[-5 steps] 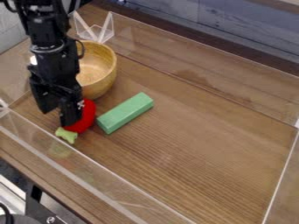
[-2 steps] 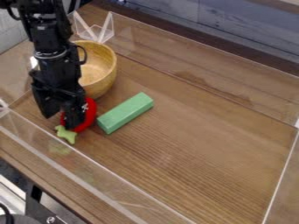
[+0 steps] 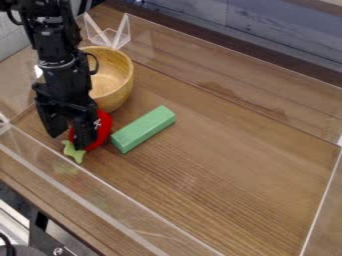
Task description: Move the red object to the right side of the table
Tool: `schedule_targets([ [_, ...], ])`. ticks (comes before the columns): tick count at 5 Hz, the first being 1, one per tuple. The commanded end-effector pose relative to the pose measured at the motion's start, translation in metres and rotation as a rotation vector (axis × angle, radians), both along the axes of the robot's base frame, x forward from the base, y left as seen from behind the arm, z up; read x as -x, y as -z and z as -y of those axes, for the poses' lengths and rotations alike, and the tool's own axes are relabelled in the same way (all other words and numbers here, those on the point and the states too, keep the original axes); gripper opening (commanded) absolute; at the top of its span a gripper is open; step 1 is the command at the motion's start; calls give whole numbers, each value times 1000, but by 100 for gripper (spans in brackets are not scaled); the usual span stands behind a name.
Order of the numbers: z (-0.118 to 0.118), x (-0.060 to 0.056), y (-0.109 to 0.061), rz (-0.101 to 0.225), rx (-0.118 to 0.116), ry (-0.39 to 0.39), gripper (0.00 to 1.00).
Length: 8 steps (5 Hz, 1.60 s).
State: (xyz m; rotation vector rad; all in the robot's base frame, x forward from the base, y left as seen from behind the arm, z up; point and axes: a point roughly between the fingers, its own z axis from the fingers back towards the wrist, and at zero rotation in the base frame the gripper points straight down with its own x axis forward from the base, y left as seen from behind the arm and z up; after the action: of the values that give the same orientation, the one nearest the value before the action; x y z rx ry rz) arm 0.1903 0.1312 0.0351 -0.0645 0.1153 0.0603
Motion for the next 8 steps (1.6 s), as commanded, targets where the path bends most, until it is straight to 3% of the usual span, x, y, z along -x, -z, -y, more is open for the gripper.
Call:
schedule_targets([
  [1, -6, -5, -8, 26, -14, -22, 100],
  [2, -6, -7, -9, 27, -10, -30, 100],
  [3, -6, -8, -4, 22, -7, -33, 0],
  [4, -6, -9, -4, 21, -5, -36, 0],
  [6, 0, -15, -25, 40, -1, -44, 0],
  [8, 26, -38, -72, 102, 23, -34, 0],
])
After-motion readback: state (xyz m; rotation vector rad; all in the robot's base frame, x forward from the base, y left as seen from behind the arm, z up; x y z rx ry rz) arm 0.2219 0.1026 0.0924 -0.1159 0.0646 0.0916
